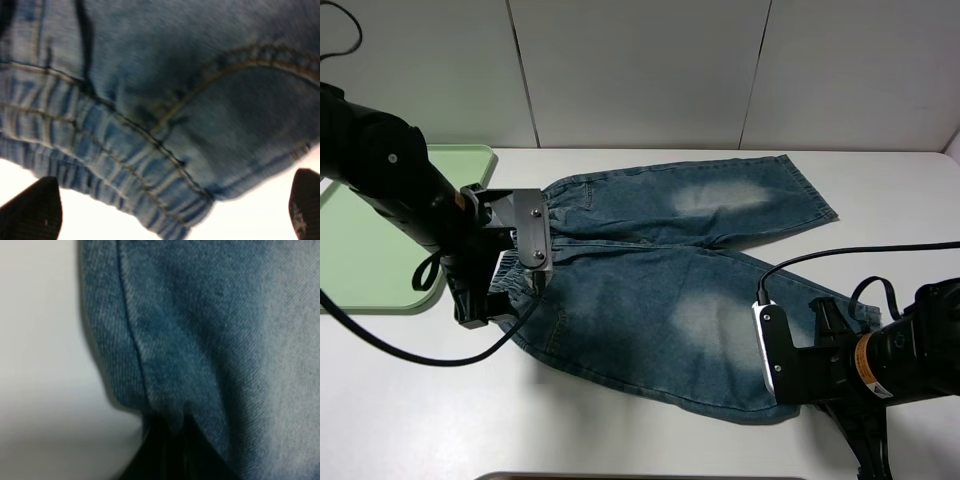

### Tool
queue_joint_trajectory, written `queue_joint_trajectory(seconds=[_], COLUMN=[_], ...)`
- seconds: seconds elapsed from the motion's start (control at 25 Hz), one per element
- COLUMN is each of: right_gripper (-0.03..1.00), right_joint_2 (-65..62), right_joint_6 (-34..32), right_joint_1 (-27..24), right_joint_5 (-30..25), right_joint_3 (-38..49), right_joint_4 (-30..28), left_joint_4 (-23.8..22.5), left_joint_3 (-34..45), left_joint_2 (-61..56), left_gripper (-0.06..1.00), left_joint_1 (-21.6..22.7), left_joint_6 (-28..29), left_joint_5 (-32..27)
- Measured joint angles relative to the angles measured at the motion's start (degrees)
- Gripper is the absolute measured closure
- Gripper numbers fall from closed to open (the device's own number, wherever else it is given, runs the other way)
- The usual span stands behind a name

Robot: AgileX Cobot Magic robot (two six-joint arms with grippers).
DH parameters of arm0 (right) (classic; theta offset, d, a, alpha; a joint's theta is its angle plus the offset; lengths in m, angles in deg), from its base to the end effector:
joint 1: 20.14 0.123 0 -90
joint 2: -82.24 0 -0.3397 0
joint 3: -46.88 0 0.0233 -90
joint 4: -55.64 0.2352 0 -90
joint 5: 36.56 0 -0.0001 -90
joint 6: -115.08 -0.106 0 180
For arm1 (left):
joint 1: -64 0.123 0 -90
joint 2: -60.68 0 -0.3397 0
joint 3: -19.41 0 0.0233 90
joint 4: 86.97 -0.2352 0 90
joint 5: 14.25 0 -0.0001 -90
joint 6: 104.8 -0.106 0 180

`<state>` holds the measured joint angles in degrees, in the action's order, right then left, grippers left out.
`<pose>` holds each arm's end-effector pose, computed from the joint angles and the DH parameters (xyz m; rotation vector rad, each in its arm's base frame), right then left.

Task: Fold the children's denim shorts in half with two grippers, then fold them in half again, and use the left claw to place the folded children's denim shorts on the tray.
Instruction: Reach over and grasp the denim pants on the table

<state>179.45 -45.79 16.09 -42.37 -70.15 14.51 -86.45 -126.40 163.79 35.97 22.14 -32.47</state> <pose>0.1433 0.0961 0.1447 -2.1423 1.9348 -0.1751 0.2625 -0.1401 0.2003 1.7604 2.0747 0.1217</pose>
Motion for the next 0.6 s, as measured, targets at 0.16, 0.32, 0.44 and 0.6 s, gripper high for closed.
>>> queue_joint_trajectory(seconds=[0.16, 0.32, 0.44, 0.6], right_gripper=[0.99, 0.99, 0.99, 0.99], right_joint_2=[0.00, 0.00, 0.00, 0.05], right_joint_6=[0.00, 0.00, 0.00, 0.00], right_joint_1=[0.00, 0.00, 0.00, 0.00], right_joint_5=[0.00, 0.05, 0.11, 0.16], right_joint_3=[0.00, 0.00, 0.00, 0.00], right_joint_4=[-0.05, -0.05, -0.05, -0.12], left_joint_4=[0.00, 0.00, 0.18, 0.35], left_joint_3=[2.64, 3.54, 3.54, 3.54], left_joint_2=[3.98, 8.16, 8.49, 8.49], left_gripper=[0.05, 0.05, 0.05, 0.05], left_joint_1=[0.00, 0.00, 0.00, 0.00], left_joint_6=[-1.63, -1.81, -1.81, -1.81], left_joint_5=[1.60, 4.42, 5.12, 7.11])
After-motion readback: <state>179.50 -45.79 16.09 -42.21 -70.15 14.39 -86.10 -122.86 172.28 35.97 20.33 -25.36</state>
